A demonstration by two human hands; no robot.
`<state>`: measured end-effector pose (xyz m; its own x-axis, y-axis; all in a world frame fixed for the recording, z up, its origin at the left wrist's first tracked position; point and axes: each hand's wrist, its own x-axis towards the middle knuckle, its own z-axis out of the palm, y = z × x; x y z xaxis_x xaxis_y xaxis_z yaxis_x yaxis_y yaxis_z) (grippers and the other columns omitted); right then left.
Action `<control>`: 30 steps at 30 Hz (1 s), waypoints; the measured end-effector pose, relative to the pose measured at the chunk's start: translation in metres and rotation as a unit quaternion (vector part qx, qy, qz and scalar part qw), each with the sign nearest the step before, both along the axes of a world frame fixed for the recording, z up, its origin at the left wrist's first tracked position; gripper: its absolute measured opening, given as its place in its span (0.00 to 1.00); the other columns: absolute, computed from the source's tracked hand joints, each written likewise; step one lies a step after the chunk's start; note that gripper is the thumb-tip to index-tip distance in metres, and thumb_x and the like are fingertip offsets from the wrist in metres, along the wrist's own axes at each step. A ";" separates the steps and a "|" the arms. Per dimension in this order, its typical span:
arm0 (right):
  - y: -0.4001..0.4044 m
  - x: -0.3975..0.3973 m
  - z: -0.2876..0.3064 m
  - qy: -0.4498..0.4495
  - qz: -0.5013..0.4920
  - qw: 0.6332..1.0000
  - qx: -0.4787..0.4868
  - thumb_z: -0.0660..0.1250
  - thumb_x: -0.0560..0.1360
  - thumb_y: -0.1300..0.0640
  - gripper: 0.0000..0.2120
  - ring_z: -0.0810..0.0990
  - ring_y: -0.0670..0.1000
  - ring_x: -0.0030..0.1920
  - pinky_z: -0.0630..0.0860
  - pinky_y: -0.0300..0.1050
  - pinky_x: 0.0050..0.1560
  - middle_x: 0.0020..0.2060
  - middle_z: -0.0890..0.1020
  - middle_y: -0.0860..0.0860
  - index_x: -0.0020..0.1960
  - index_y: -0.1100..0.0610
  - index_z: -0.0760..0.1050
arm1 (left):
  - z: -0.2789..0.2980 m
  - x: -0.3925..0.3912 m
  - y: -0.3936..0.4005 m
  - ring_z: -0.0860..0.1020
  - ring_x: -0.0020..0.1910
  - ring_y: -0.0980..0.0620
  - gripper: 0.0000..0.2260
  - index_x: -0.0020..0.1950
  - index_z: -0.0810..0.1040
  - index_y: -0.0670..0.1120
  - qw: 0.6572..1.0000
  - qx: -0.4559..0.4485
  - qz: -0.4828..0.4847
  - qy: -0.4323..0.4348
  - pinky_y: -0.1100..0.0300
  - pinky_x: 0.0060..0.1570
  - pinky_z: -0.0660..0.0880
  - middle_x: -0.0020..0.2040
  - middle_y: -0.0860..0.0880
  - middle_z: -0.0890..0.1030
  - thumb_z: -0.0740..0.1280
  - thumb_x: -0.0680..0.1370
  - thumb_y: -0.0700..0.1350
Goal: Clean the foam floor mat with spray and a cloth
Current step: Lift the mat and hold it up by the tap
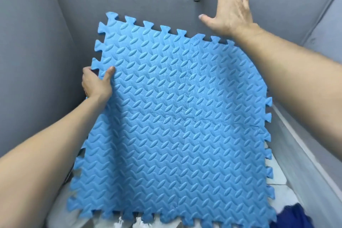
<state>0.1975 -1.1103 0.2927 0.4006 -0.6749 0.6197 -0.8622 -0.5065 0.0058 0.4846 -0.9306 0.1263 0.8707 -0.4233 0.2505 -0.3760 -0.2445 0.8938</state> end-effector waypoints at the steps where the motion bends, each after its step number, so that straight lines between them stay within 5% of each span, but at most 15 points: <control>1: 0.010 -0.007 -0.009 -0.041 0.021 0.998 0.036 0.61 0.73 0.39 0.46 0.40 0.59 0.79 0.42 0.63 0.76 0.80 0.42 0.56 0.80 0.56 0.40 | -0.001 0.000 0.001 0.73 0.61 0.44 0.30 0.62 0.69 0.42 1.000 0.009 0.002 -0.004 0.51 0.61 0.69 0.61 0.44 0.76 0.69 0.72 0.62; 5: 0.074 -0.074 -0.138 -0.299 -0.050 0.948 0.092 0.62 0.73 0.43 0.40 0.48 0.57 0.79 0.43 0.69 0.73 0.80 0.47 0.58 0.79 0.53 0.51 | -0.005 0.002 0.005 0.72 0.63 0.41 0.32 0.66 0.65 0.43 0.997 0.072 0.011 -0.018 0.48 0.63 0.68 0.64 0.42 0.73 0.66 0.73 0.64; 8: 0.129 -0.147 -0.248 -0.330 -0.232 0.888 0.223 0.62 0.66 0.30 0.51 0.51 0.61 0.78 0.49 0.75 0.70 0.79 0.46 0.61 0.79 0.54 0.47 | -0.003 -0.001 0.009 0.70 0.65 0.38 0.34 0.69 0.62 0.45 0.990 0.131 0.026 -0.035 0.43 0.67 0.63 0.67 0.40 0.69 0.62 0.73 0.67; 10: 0.147 -0.185 -0.281 -0.334 -0.296 0.832 0.330 0.61 0.64 0.25 0.55 0.60 0.63 0.75 0.59 0.68 0.70 0.77 0.59 0.62 0.78 0.57 0.50 | -0.003 -0.004 0.010 0.70 0.65 0.36 0.35 0.70 0.60 0.47 0.982 0.175 0.037 -0.059 0.39 0.68 0.56 0.67 0.39 0.69 0.58 0.73 0.70; 12: 0.152 -0.203 -0.295 -0.375 -0.278 0.757 0.457 0.64 0.67 0.27 0.46 0.73 0.61 0.67 0.69 0.58 0.66 0.67 0.74 0.57 0.73 0.57 0.62 | -0.004 -0.004 0.012 0.70 0.64 0.35 0.35 0.70 0.59 0.50 0.977 0.205 0.028 -0.061 0.36 0.67 0.52 0.67 0.38 0.70 0.54 0.73 0.72; 14: 0.152 -0.208 -0.301 -0.429 -0.253 0.707 0.503 0.68 0.63 0.26 0.43 0.79 0.58 0.58 0.75 0.56 0.62 0.59 0.79 0.51 0.66 0.54 0.70 | -0.009 0.005 0.018 0.69 0.66 0.35 0.34 0.71 0.58 0.52 0.976 0.213 -0.017 -0.043 0.37 0.68 0.55 0.67 0.38 0.70 0.52 0.72 0.72; 16: 0.149 -0.210 -0.310 -0.471 -0.239 0.702 0.477 0.71 0.58 0.26 0.41 0.81 0.55 0.54 0.77 0.56 0.61 0.56 0.82 0.50 0.62 0.50 0.73 | -0.019 0.014 0.032 0.64 0.71 0.37 0.36 0.76 0.54 0.55 0.972 0.217 -0.086 -0.013 0.44 0.71 0.57 0.71 0.38 0.67 0.51 0.73 0.72; 19: 0.154 -0.203 -0.309 -0.502 -0.226 0.712 0.435 0.71 0.67 0.33 0.28 0.80 0.52 0.54 0.75 0.53 0.62 0.54 0.82 0.48 0.58 0.51 0.74 | -0.052 0.018 0.076 0.62 0.73 0.40 0.47 0.78 0.50 0.48 0.959 0.256 -0.107 0.063 0.49 0.71 0.58 0.75 0.39 0.62 0.55 0.69 0.76; 21: 0.155 -0.203 -0.309 -0.504 -0.228 0.715 0.428 0.70 0.70 0.36 0.24 0.79 0.53 0.54 0.74 0.51 0.62 0.53 0.81 0.48 0.58 0.50 0.72 | -0.082 0.007 0.119 0.77 0.55 0.40 0.47 0.63 0.73 0.42 0.938 0.293 -0.141 0.123 0.51 0.53 0.73 0.58 0.40 0.78 0.59 0.62 0.79; 23: 0.156 -0.202 -0.308 -0.501 -0.231 0.721 0.419 0.69 0.71 0.35 0.25 0.78 0.53 0.53 0.74 0.50 0.59 0.53 0.80 0.48 0.59 0.51 0.72 | -0.110 -0.005 0.151 0.78 0.37 0.49 0.34 0.43 0.79 0.45 0.911 0.319 -0.205 0.159 0.57 0.35 0.73 0.38 0.49 0.81 0.67 0.59 0.76; 26: 0.156 -0.197 -0.307 -0.483 -0.245 0.736 0.406 0.68 0.72 0.35 0.26 0.77 0.54 0.52 0.71 0.47 0.54 0.51 0.79 0.49 0.60 0.53 0.72 | -0.132 -0.014 0.170 0.81 0.43 0.51 0.22 0.50 0.81 0.49 0.914 0.267 -0.227 0.205 0.58 0.37 0.75 0.41 0.54 0.84 0.76 0.63 0.60; 30: 0.167 -0.188 -0.312 -0.459 -0.253 0.777 0.349 0.67 0.73 0.37 0.30 0.78 0.58 0.54 0.71 0.48 0.53 0.54 0.79 0.55 0.66 0.54 0.64 | -0.142 -0.009 0.168 0.81 0.47 0.49 0.22 0.53 0.81 0.50 0.924 0.248 -0.218 0.191 0.53 0.46 0.77 0.48 0.52 0.84 0.75 0.64 0.60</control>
